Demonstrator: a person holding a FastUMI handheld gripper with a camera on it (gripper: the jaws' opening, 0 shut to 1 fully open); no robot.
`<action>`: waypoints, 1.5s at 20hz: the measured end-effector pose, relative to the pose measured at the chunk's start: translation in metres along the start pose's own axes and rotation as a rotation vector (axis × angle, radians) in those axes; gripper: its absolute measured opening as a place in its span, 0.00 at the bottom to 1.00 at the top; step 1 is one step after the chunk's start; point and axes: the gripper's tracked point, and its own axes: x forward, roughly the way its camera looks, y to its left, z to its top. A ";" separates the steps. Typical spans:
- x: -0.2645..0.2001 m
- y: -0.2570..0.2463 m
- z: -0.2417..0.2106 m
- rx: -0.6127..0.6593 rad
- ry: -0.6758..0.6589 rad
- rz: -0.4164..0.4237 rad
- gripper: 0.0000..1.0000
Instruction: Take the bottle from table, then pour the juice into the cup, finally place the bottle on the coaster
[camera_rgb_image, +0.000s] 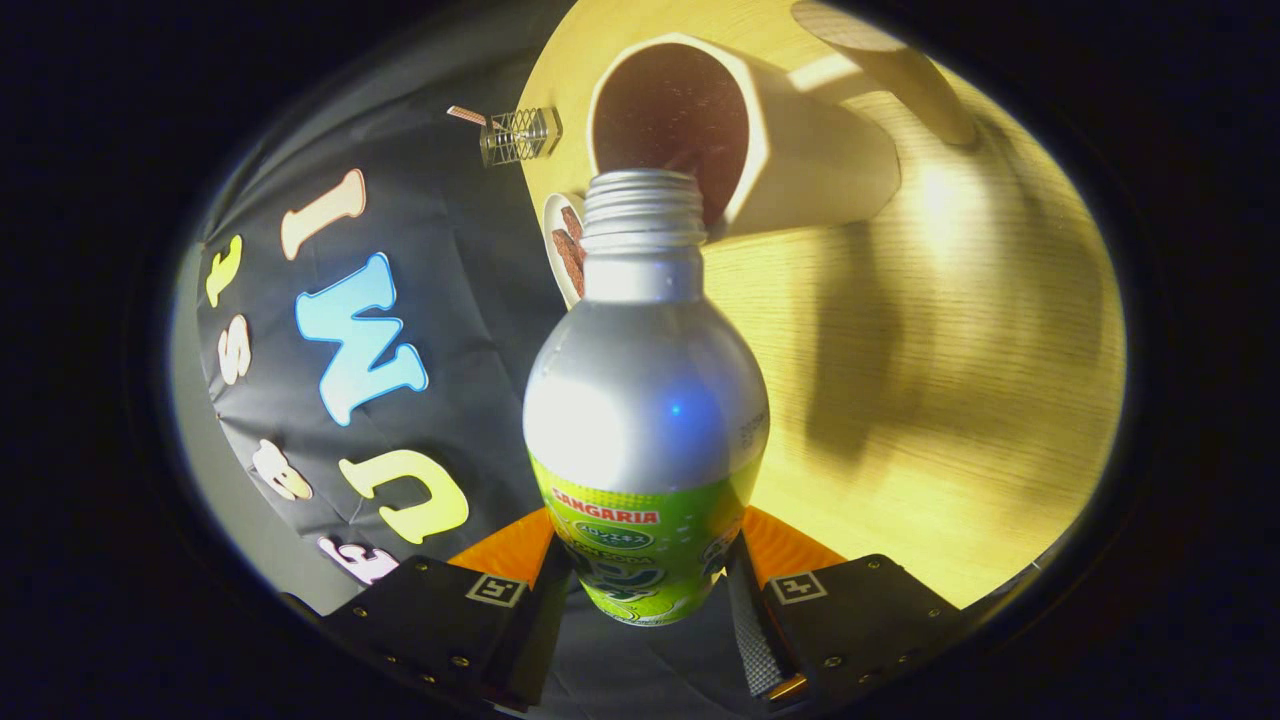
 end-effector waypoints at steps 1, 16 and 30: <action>0.000 0.001 -0.001 0.006 0.003 0.000 0.73; 0.005 0.010 -0.005 0.119 0.017 0.030 0.73; 0.001 0.016 0.000 0.202 0.030 0.058 0.73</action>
